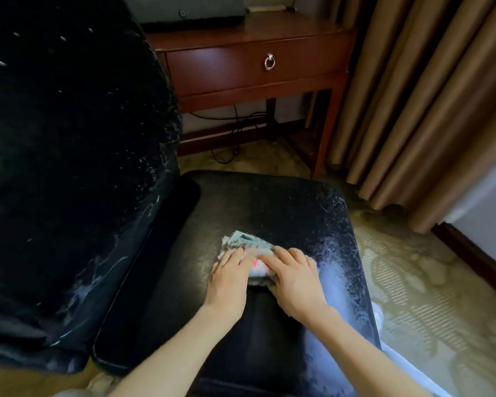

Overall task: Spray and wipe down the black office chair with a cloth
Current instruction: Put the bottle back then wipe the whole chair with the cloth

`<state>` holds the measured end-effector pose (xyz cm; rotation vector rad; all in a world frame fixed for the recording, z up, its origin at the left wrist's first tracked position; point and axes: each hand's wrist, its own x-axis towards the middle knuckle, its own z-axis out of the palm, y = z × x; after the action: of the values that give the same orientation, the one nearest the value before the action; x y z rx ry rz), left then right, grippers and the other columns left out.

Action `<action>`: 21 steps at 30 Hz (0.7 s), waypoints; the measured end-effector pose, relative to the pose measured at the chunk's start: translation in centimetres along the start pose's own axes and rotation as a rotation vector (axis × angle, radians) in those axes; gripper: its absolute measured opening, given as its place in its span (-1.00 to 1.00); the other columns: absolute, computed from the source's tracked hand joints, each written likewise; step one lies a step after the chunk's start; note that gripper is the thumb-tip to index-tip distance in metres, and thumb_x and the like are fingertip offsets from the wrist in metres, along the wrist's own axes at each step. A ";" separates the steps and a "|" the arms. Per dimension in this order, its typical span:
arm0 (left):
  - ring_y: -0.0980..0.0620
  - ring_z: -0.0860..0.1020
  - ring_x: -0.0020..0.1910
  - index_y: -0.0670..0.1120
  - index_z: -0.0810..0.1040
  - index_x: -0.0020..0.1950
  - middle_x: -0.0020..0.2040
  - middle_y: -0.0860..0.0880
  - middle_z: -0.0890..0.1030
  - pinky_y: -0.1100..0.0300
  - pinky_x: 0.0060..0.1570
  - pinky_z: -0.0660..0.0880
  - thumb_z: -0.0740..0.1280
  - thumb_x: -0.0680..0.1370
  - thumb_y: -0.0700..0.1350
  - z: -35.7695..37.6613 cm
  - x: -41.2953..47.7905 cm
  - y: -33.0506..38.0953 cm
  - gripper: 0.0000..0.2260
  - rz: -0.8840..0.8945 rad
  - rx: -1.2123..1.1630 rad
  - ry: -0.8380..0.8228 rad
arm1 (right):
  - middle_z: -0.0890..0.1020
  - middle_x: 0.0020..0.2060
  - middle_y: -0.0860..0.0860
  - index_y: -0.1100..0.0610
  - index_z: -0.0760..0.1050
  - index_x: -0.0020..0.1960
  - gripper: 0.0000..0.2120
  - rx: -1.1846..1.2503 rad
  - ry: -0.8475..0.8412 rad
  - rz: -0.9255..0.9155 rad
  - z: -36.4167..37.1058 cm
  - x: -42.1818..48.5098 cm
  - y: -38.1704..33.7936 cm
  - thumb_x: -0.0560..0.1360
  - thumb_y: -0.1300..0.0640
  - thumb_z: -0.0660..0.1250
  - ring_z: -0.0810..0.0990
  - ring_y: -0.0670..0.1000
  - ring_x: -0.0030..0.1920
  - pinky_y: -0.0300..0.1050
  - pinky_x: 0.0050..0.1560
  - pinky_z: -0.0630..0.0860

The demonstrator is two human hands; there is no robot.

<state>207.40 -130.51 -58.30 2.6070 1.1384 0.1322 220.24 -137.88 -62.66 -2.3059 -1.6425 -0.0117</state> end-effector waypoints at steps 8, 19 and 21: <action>-0.14 0.42 0.28 0.01 0.30 0.47 0.33 -0.10 0.43 -0.04 0.29 0.37 0.19 0.53 -0.31 1.3 19.5 -0.6 -0.48 0.043 0.013 0.055 | 0.32 0.42 -0.09 -0.19 0.27 0.40 -0.50 -0.087 -0.048 0.019 1.3 18.1 8.2 0.49 0.02 0.29 0.29 0.11 0.33 0.09 0.25 0.26; -0.21 0.39 0.31 0.00 0.34 0.45 0.35 -0.19 0.43 0.01 0.30 0.37 0.14 0.56 -0.23 1.7 27.1 -2.0 -0.55 0.051 0.059 0.072 | 0.36 0.40 -0.04 -0.11 0.34 0.37 -0.54 -0.014 0.029 0.069 2.7 23.2 9.8 0.48 0.07 0.28 0.30 0.18 0.33 0.13 0.30 0.22; -0.19 0.39 0.32 0.02 0.36 0.44 0.36 -0.17 0.43 0.06 0.31 0.35 0.12 0.57 -0.20 1.5 24.4 -2.1 -0.56 0.031 -0.019 0.022 | 0.40 0.38 0.01 -0.07 0.40 0.35 -0.56 0.037 0.044 0.052 2.9 20.7 9.1 0.48 0.09 0.28 0.34 0.21 0.30 0.14 0.31 0.25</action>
<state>222.92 -111.69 -61.18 2.6141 1.0990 0.1782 235.21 -120.78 -63.79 -2.3032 -1.5478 -0.0201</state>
